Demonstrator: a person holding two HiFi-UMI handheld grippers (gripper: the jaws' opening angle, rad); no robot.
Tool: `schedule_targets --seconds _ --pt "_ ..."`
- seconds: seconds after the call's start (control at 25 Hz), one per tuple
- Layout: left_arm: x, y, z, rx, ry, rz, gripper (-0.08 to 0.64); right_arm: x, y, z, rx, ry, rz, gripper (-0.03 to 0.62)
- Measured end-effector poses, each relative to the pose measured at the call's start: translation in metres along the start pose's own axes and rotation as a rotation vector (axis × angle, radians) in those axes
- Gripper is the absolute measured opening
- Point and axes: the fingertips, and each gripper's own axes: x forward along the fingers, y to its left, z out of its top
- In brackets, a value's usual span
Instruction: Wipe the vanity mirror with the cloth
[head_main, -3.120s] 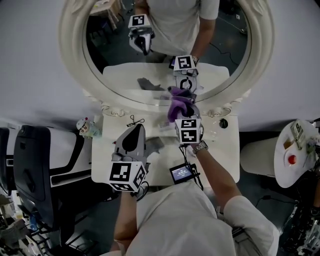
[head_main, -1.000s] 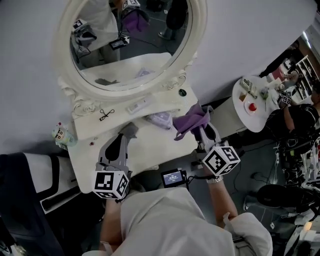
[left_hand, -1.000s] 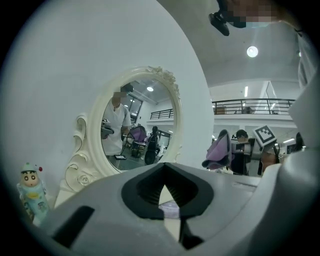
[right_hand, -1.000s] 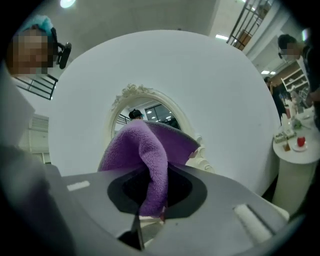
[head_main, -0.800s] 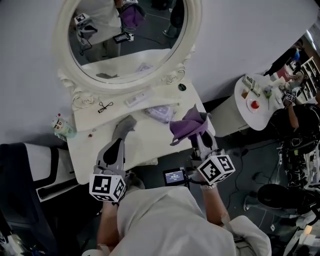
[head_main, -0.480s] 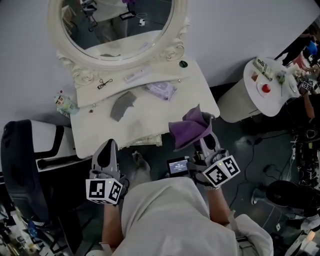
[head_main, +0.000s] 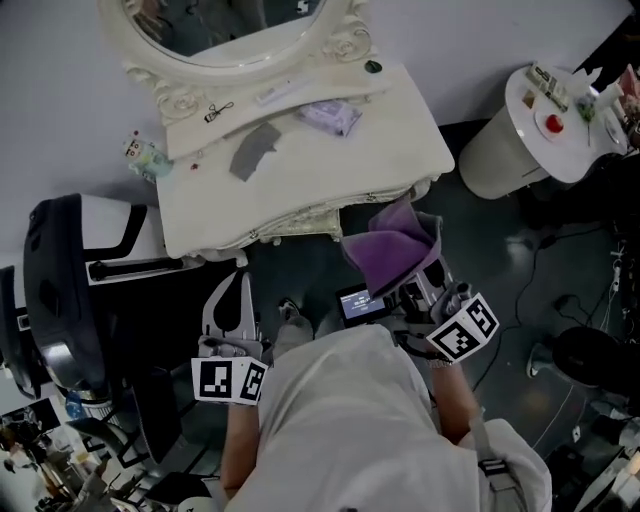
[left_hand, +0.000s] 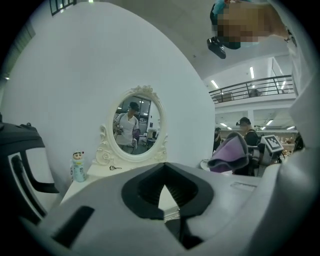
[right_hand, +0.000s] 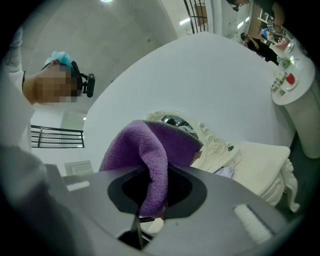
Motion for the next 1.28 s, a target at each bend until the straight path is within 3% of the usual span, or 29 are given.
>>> schedule_targets --seconds 0.36,0.72,0.96,1.08,1.28 --pt "-0.071 0.009 -0.003 -0.033 -0.042 -0.147 0.002 -0.052 0.084 -0.039 -0.082 -0.057 -0.122 0.06" --pt "-0.192 0.086 -0.018 -0.054 -0.059 -0.173 0.002 -0.073 0.194 -0.15 -0.083 -0.059 -0.3 0.06" --pt "-0.236 0.087 -0.035 -0.066 -0.05 -0.202 0.002 -0.102 0.237 -0.174 -0.202 0.008 -0.375 0.06" --pt "-0.248 0.086 -0.036 -0.061 -0.066 -0.19 0.002 -0.107 0.244 -0.178 -0.234 0.018 -0.366 0.06" --pt "-0.279 0.078 -0.038 -0.055 -0.101 -0.1 0.002 -0.124 0.257 -0.185 -0.315 0.037 -0.301 0.06"
